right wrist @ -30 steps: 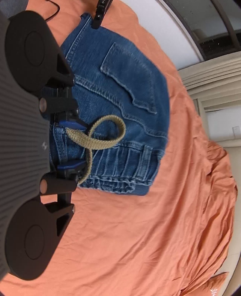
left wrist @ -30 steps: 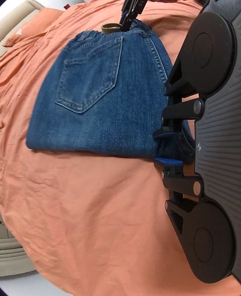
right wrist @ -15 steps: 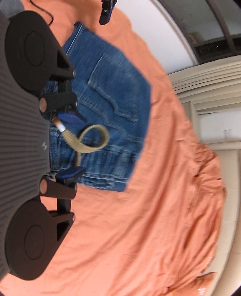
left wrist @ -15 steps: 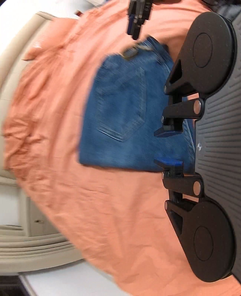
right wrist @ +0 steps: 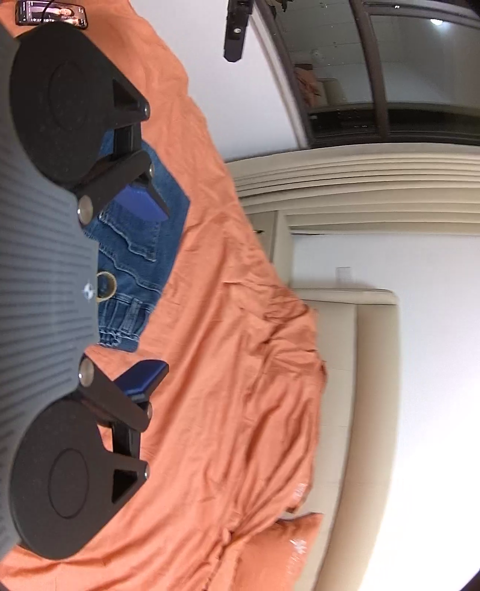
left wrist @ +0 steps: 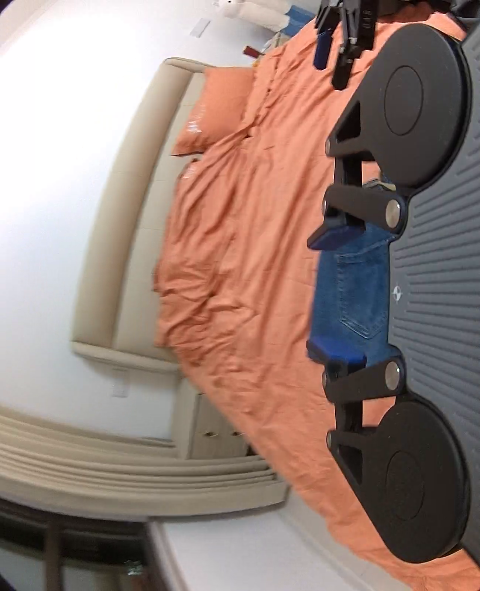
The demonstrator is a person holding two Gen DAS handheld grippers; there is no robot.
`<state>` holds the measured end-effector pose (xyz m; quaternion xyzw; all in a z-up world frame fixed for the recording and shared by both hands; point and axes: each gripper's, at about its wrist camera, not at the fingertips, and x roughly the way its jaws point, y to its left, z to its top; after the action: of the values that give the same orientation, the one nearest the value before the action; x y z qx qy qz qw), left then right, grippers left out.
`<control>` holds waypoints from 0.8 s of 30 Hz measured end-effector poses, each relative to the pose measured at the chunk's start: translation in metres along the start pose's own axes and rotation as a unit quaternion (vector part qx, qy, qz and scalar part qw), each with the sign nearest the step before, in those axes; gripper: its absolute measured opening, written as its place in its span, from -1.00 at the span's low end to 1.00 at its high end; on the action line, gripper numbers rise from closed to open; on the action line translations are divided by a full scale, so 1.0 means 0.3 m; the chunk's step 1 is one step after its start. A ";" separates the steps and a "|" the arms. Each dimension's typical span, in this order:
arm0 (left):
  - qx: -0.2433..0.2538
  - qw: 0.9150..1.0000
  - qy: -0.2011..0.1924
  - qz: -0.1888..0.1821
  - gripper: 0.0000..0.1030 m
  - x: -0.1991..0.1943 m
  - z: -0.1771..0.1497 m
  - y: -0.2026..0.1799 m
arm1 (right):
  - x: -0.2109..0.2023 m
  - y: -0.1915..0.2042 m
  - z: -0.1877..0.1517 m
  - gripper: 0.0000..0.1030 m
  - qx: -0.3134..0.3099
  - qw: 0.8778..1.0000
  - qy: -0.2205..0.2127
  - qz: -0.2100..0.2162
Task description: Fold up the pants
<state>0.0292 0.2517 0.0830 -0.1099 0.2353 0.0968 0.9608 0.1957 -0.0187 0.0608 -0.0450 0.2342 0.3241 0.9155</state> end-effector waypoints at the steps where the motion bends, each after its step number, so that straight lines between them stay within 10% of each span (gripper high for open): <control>1: 0.005 1.000 -0.007 0.011 0.48 -0.022 -0.003 -0.028 | -0.028 0.008 0.000 0.56 -0.002 1.000 -0.006 -0.003; 11: 0.069 0.991 -0.018 0.109 0.72 -0.087 -0.173 -0.239 | -0.263 0.082 -0.098 0.58 -0.002 0.998 -0.038 -0.048; 24: 0.067 0.988 0.057 0.124 0.72 0.020 -0.372 -0.320 | -0.226 0.176 -0.308 0.58 0.015 0.995 -0.006 -0.101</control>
<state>0.0092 0.1319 -0.0003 -0.0209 0.3071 0.1933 0.9316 0.0802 -0.0377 0.0137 -0.0530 0.2275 0.2265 0.9456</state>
